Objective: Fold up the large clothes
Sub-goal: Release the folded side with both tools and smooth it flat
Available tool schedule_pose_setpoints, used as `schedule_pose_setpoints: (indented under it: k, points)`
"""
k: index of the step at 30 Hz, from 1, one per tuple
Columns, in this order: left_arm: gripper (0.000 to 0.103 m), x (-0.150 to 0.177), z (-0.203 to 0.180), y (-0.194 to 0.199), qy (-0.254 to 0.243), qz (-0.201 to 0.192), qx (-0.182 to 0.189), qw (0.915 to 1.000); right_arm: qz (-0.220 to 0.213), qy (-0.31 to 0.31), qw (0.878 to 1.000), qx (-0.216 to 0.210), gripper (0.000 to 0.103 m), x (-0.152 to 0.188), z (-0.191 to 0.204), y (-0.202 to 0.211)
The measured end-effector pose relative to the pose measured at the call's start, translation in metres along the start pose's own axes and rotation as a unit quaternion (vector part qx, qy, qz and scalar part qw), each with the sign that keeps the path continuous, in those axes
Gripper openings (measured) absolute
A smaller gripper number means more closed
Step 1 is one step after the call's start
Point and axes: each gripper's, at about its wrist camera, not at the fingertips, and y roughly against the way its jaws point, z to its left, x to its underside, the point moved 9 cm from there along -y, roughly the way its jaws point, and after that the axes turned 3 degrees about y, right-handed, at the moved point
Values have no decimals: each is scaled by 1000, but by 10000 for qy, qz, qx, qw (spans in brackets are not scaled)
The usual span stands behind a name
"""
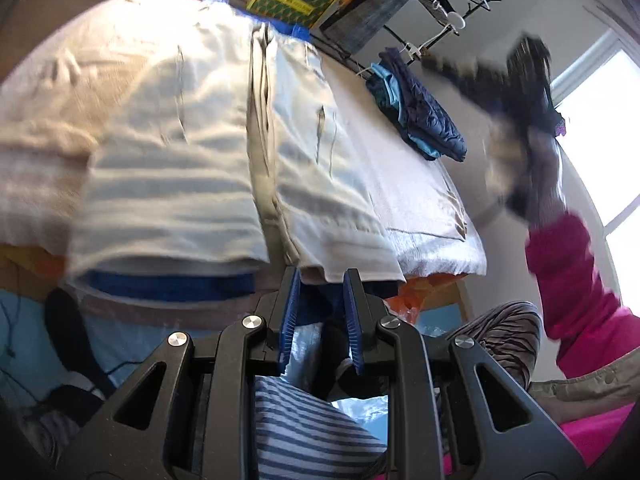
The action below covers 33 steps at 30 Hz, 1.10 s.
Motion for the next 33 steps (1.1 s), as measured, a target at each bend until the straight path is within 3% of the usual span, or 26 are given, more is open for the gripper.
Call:
schedule_pose_setpoints:
  k: [5, 10, 17, 23, 27, 32, 33]
  points:
    - [20, -31, 15, 14, -369, -189, -531, 9977, 335, 354, 9988, -34, 7, 73, 42, 2]
    - [20, -54, 50, 6, -527, -92, -1108, 9924, 740, 990, 9923, 65, 7, 134, 83, -33]
    - [20, -37, 74, -36, -898, 438, -1379, 9854, 1165, 1201, 9851, 406, 8, 186, 86, -68]
    - [23, -26, 71, -46, -1381, 470, -1671, 9751, 1154, 1156, 9858, 383, 11, 188, 84, -63]
    - [23, -27, 69, -38, -1517, 336, -1880, 9698, 903, 725, 9930, 220, 35, 180, 82, -50]
    - [23, -28, 57, -28, -1816, 141, -2034, 9620, 742, 569, 9949, 378, 38, 176, 70, -33]
    - [23, -28, 55, -27, -1851, 114, -2052, 9610, 738, 522, 9950, 415, 43, 177, 66, -30]
